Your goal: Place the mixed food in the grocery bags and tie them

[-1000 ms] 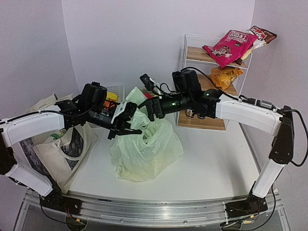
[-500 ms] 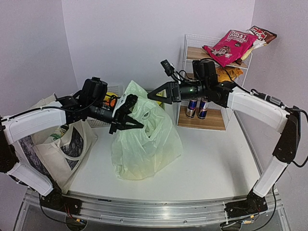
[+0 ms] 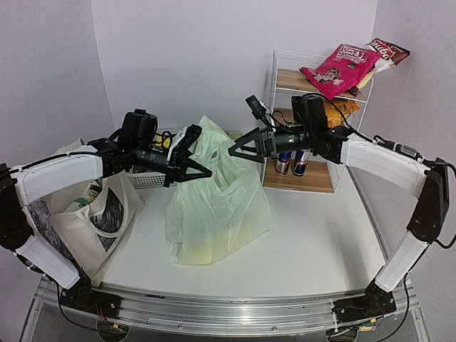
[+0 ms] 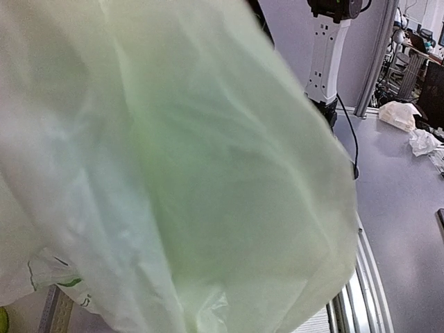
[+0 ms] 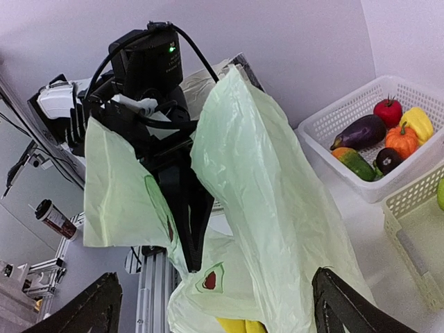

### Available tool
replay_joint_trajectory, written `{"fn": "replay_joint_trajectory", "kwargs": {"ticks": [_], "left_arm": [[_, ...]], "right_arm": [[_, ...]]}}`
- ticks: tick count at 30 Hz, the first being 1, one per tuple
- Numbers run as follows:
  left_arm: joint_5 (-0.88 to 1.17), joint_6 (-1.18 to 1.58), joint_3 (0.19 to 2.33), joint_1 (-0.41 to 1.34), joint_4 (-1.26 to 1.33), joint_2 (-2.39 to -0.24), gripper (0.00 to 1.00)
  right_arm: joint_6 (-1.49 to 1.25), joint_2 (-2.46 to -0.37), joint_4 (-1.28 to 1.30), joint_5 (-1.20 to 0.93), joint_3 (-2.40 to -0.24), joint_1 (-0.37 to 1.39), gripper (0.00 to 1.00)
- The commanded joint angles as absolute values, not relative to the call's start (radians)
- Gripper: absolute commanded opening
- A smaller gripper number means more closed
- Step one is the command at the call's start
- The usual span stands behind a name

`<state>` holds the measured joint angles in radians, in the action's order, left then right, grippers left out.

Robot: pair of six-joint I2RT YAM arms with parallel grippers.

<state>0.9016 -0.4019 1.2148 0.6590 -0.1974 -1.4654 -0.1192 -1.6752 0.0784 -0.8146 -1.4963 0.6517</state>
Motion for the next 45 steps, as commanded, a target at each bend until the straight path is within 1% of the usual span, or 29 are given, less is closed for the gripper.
{"fn": "replay_joint_trajectory", "kwargs": {"ticks": [1, 4, 9, 12, 15, 19, 23, 26, 28, 29, 32, 34, 35, 36, 37, 38, 41, 43, 45], "left_arm": [[0.893, -0.412, 1.279, 0.664, -0.153, -1.475, 0.0], [0.878, -0.427, 1.288, 0.675, -0.15, -1.486, 0.0], [0.873, -0.476, 1.305, 0.679, -0.157, -1.5, 0.0], [0.841, -0.482, 1.32, 0.681, -0.172, -1.516, 0.0], [0.805, -0.482, 1.337, 0.68, -0.176, -1.534, 0.0], [0.788, -0.479, 1.341, 0.68, -0.17, -1.543, 0.0], [0.771, -0.485, 1.354, 0.681, -0.189, -1.555, 0.0], [0.762, -0.488, 1.368, 0.681, -0.205, -1.566, 0.0], [0.759, -0.486, 1.373, 0.681, -0.209, -1.571, 0.0], [0.759, -0.489, 1.372, 0.681, -0.209, -1.569, 0.0], [0.762, -0.502, 1.362, 0.678, -0.212, -1.555, 0.0], [0.767, -0.519, 1.354, 0.675, -0.226, -1.542, 0.0], [0.772, -0.524, 1.349, 0.671, -0.234, -1.534, 0.0], [0.777, -0.529, 1.345, 0.668, -0.244, -1.527, 0.01], [0.78, -0.537, 1.342, 0.666, -0.255, -1.519, 0.07], [0.783, -0.548, 1.34, 0.662, -0.266, -1.509, 0.14], [0.791, -0.583, 1.336, 0.648, -0.307, -1.478, 0.5], [0.809, -0.604, 1.339, 0.624, -0.338, -1.452, 0.64], [0.866, -0.628, 1.353, 0.581, -0.391, -1.434, 0.72]], "right_arm": [[-0.083, -1.675, -0.054, -0.683, -1.481, 0.678, 0.91], [-0.02, -1.686, -0.078, -0.597, -1.478, 0.711, 0.92], [0.004, -1.713, -0.145, -0.564, -1.48, 0.717, 0.94], [0.019, -1.736, -0.157, -0.603, -1.506, 0.717, 0.94], [-0.029, -1.769, -0.174, -0.634, -1.533, 0.718, 0.94], [-0.072, -1.804, -0.197, -0.666, -1.549, 0.723, 0.87], [-0.098, -1.822, -0.213, -0.696, -1.564, 0.73, 0.72], [-0.125, -1.831, -0.229, -0.73, -1.572, 0.732, 0.65], [-0.147, -1.834, -0.235, -0.748, -1.577, 0.735, 0.53], [-0.159, -1.834, -0.243, -0.75, -1.575, 0.734, 0.42], [-0.167, -1.815, -0.251, -0.737, -1.555, 0.734, 0.24], [-0.162, -1.797, -0.253, -0.72, -1.532, 0.734, 0.07], [-0.162, -1.789, -0.253, -0.711, -1.523, 0.733, 0.02], [-0.165, -1.781, -0.253, -0.703, -1.516, 0.732, 0.0], [-0.167, -1.774, -0.253, -0.693, -1.509, 0.731, 0.0], [-0.169, -1.768, -0.253, -0.679, -1.502, 0.729, 0.0], [-0.171, -1.743, -0.254, -0.653, -1.465, 0.724, 0.0], [-0.156, -1.724, -0.257, -0.638, -1.432, 0.723, 0.0], [-0.138, -1.706, -0.258, -0.638, -1.413, 0.722, 0.0]]}}
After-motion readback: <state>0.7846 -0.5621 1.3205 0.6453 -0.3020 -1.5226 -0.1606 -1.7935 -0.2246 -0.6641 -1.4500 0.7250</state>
